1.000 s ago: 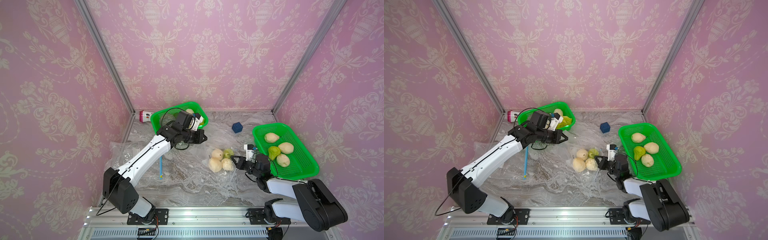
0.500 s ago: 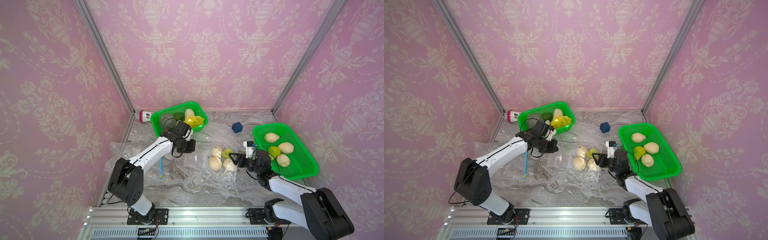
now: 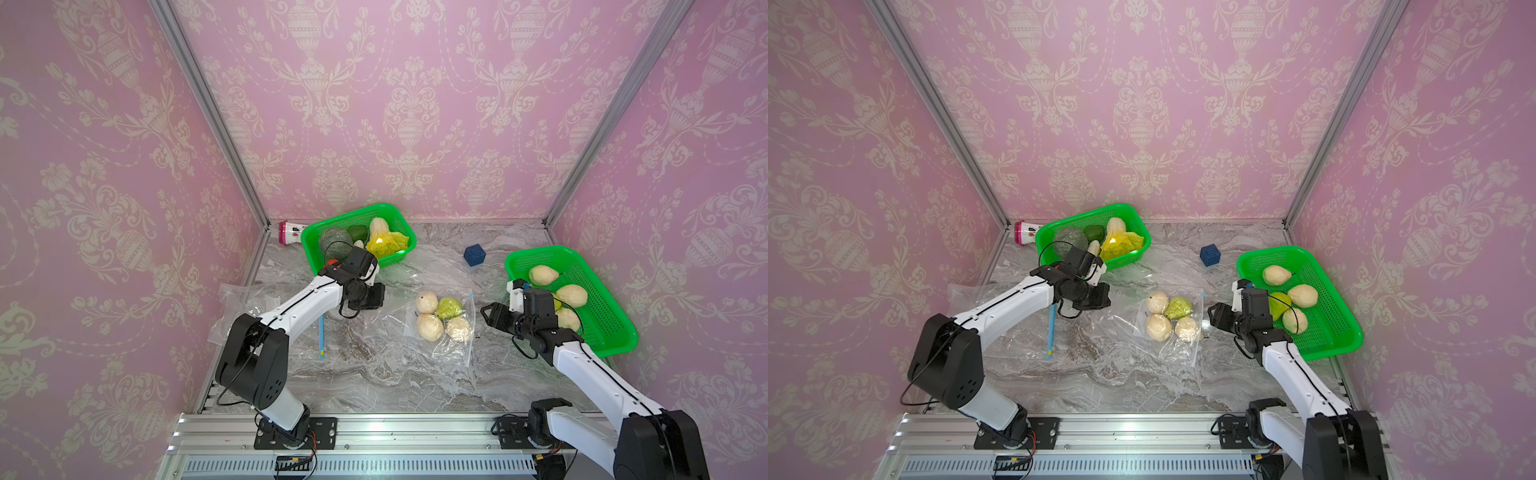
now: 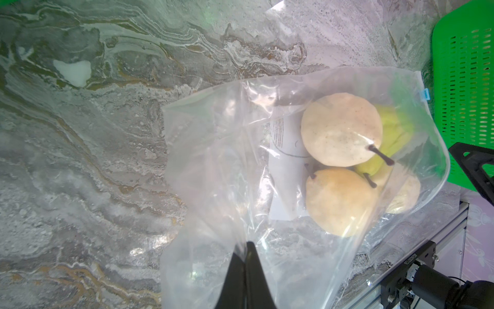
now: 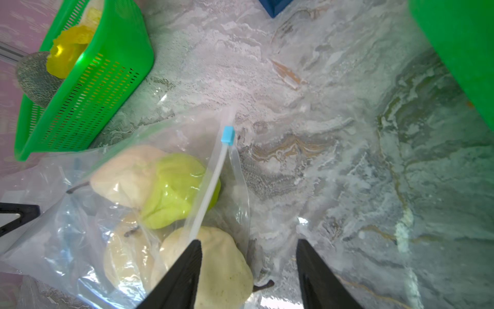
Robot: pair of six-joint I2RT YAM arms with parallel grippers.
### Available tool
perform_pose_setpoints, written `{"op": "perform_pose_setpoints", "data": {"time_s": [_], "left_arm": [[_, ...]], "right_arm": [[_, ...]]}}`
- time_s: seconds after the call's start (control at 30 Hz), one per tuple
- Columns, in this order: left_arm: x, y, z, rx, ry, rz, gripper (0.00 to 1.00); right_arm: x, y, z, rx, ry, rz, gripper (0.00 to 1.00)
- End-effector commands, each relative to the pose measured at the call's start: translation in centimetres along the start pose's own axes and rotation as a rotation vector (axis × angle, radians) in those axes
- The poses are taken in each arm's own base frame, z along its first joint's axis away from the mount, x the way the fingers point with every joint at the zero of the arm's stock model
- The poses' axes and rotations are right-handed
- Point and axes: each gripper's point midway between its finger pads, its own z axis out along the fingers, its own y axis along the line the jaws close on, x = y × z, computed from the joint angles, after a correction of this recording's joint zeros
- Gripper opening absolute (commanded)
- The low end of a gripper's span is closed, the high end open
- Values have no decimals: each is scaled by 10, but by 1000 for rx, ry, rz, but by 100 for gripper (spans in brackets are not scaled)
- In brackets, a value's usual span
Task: Open the zip-top bag and take out the pear
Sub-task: Adjust the zipper food storage bag at the center of the board, then pick up the pear from the zipper food storage bag.
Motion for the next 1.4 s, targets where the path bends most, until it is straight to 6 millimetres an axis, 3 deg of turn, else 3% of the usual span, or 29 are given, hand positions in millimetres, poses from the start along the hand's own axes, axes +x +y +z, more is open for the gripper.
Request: {"op": "perform_pose_setpoints", "data": {"time_s": [0.0,0.1,0.27,0.5,0.7,1.0,1.37], "left_arm": [[5,6,9,-4,24,16,0],[7,6,11,3,34,14,0],[8,4,10,12,35,19,0],[12,6,15,15,56,19,0],[14,5,19,25,68,18,0],[11,0,20,47,68,17,0],[14,1,24,52,86,11,0]], "right_arm": [[20,-22,3,128,105,-11,60],[26,-24,9,168,144,-53,63],[30,-1,22,73,178,-116,66],[20,35,11,-124,99,-161,70],[28,60,4,-258,62,-230,74],[44,65,13,-238,92,-329,78],[51,49,34,-145,130,-313,81]]}}
